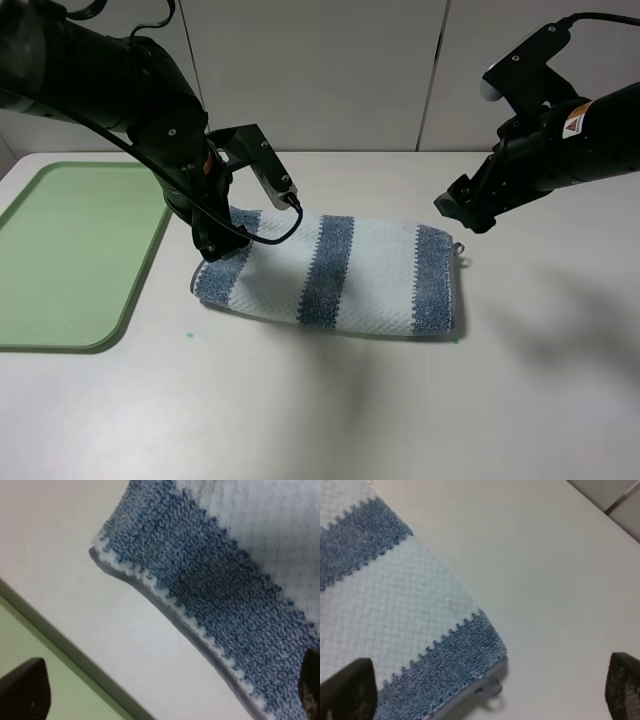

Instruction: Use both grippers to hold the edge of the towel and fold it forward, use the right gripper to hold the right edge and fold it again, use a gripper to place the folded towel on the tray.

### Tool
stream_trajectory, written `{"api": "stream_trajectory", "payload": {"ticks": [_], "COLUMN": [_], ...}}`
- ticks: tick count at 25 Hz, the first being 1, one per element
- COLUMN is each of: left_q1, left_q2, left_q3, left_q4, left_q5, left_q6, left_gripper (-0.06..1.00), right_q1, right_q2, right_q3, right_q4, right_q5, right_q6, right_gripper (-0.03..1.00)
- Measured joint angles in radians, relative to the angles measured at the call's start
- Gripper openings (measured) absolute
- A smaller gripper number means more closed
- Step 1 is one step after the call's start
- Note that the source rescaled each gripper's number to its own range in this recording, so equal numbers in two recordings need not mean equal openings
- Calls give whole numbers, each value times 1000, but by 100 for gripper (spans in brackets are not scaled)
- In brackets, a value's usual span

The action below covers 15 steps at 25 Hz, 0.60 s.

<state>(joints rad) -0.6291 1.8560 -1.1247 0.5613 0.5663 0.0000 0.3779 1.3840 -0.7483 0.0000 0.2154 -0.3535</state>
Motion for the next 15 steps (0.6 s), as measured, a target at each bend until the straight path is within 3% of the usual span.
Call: {"api": "stream_trajectory", "payload": {"ticks": [15], "left_q1": [0], "left_q2": [0], "left_q3": [0], "left_q4": [1], "left_q5": [-2], "left_q6": [0], "left_gripper": [100], "right_q1": [0], "right_q2": [0], "right_q3": [0], "right_q4": [0], "right_q5": [25], "right_q6": [-1], "right_gripper": [100]}}
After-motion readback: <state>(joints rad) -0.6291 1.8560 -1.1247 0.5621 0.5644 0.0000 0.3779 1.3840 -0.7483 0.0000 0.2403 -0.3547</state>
